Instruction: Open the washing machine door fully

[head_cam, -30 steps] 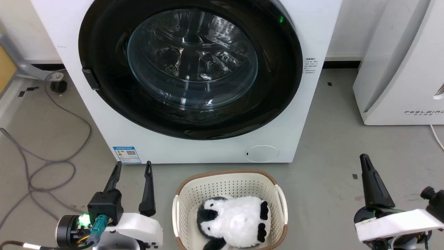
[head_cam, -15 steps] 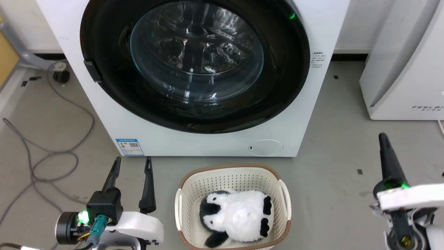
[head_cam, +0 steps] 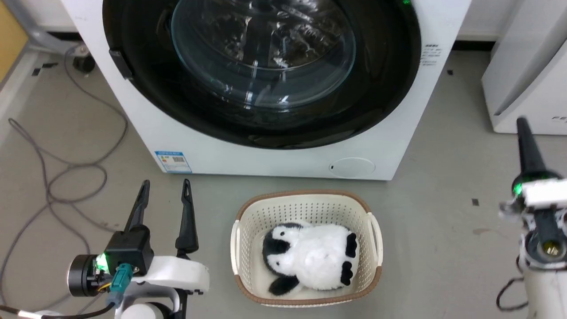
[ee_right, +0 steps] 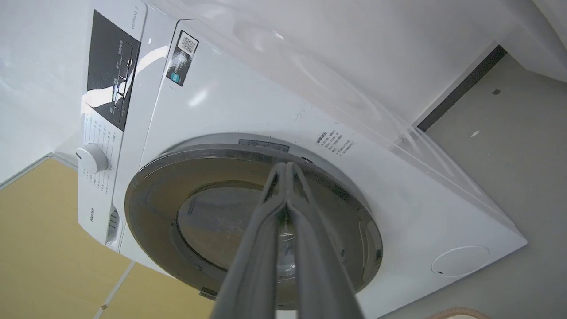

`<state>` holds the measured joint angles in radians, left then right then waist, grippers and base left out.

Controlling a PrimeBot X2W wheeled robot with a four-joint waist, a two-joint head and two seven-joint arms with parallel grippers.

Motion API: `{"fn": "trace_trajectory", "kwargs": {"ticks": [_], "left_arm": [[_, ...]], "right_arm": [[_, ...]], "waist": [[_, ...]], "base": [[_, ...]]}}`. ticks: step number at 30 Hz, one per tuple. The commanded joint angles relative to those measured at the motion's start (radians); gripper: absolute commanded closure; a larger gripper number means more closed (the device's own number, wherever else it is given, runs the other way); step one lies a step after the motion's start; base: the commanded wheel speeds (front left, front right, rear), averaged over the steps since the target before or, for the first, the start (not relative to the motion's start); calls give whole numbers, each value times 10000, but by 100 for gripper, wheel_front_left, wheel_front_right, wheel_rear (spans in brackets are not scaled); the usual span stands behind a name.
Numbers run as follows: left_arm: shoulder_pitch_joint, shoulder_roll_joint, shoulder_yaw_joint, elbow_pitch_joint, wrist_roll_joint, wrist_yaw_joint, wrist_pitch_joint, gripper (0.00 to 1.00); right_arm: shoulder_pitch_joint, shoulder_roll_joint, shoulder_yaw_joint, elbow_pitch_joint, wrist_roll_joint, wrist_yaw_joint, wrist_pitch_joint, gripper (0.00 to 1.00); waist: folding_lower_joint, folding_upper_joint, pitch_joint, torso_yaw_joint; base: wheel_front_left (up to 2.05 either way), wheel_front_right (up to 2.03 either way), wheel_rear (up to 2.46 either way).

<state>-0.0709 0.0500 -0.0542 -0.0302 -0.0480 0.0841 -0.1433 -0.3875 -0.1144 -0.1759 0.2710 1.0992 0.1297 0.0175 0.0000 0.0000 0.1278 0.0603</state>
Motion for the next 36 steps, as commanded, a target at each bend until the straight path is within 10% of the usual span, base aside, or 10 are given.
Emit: {"fn": "trace_trajectory", "kwargs": {"ticks": [1, 36], "left_arm": [[-234, 5, -34, -85, -68, 92, -121, 0], [-1530, 3, -853, -454, -785, 900, -831, 0]], "right_arm": [[-586, -178, -101, 315, 462, 7, 60, 100], [-6981, -1906, 1582, 5085, 2326, 9, 909, 100]], "waist": [[0, 0, 174, 95], [0, 0, 2492, 1414]], "base": [[0, 0, 0], [0, 0, 0]]}}
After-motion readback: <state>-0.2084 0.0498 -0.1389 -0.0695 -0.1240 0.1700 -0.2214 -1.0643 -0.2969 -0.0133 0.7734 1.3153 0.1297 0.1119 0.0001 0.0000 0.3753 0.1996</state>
